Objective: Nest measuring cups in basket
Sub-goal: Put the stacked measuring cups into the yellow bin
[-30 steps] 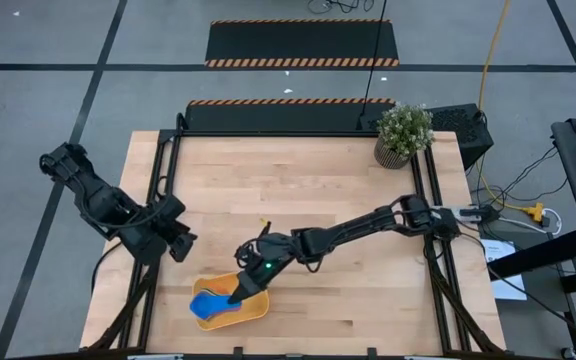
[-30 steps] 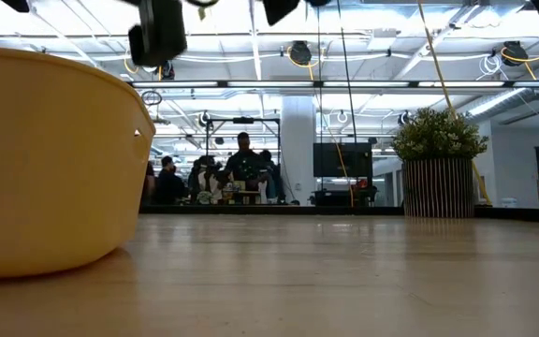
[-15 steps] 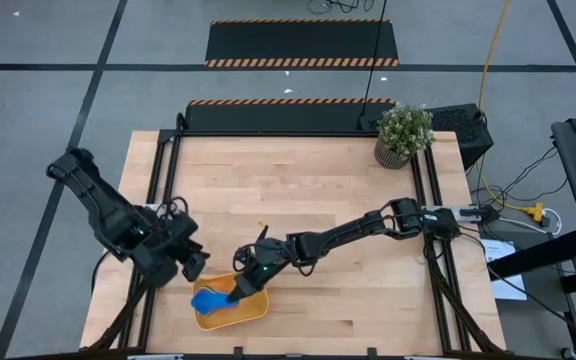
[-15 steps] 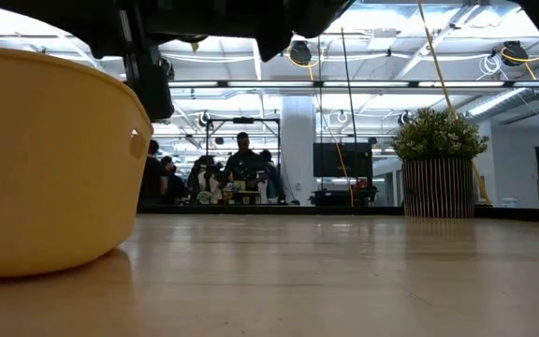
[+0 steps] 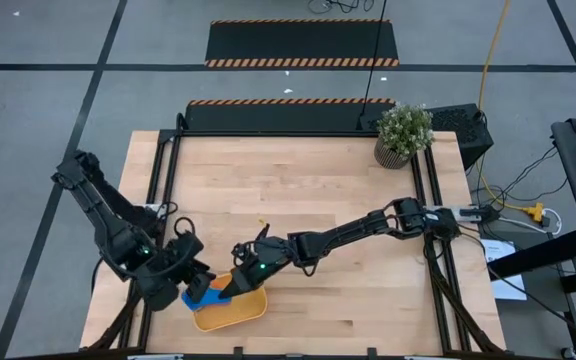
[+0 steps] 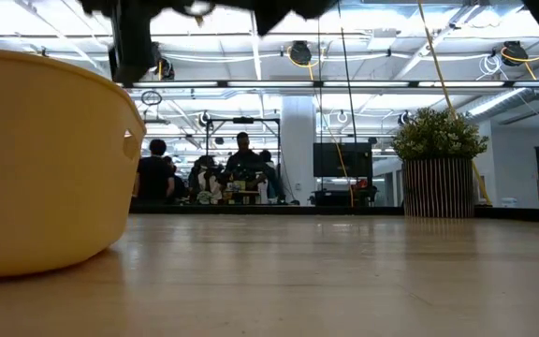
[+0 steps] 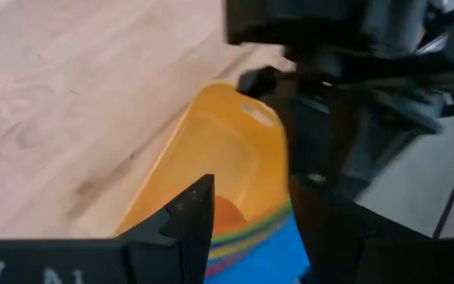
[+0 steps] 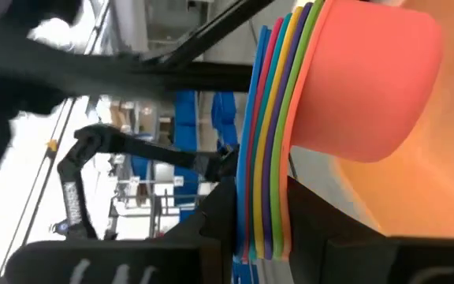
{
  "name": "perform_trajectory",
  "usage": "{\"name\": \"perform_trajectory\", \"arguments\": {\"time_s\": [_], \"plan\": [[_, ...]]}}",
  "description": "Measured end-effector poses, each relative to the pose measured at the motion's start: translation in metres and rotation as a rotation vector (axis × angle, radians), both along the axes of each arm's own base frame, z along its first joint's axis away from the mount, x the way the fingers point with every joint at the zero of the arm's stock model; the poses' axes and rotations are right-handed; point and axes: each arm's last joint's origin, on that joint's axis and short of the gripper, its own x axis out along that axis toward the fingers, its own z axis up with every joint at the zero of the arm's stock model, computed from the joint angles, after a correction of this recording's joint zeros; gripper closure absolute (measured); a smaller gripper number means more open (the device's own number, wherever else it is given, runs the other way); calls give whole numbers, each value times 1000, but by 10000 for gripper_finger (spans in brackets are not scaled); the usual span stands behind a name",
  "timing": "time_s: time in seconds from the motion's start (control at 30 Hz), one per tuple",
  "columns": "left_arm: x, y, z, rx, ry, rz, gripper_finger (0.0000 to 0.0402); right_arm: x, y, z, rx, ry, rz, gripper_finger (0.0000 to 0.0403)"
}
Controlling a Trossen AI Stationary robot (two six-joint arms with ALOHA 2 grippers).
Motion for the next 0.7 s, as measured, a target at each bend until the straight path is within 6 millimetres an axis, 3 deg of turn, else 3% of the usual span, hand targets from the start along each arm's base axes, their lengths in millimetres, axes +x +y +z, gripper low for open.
{"name": "perform_trajectory", "arguments": {"time_s": [0.37,0.7], "plan": [[-10,6,6,76,-83,56,232,6,4,22,-35,17,-38,340],[-9,9,7,81,-93,67,232,17,15,-13,46,5,-34,339]]}}
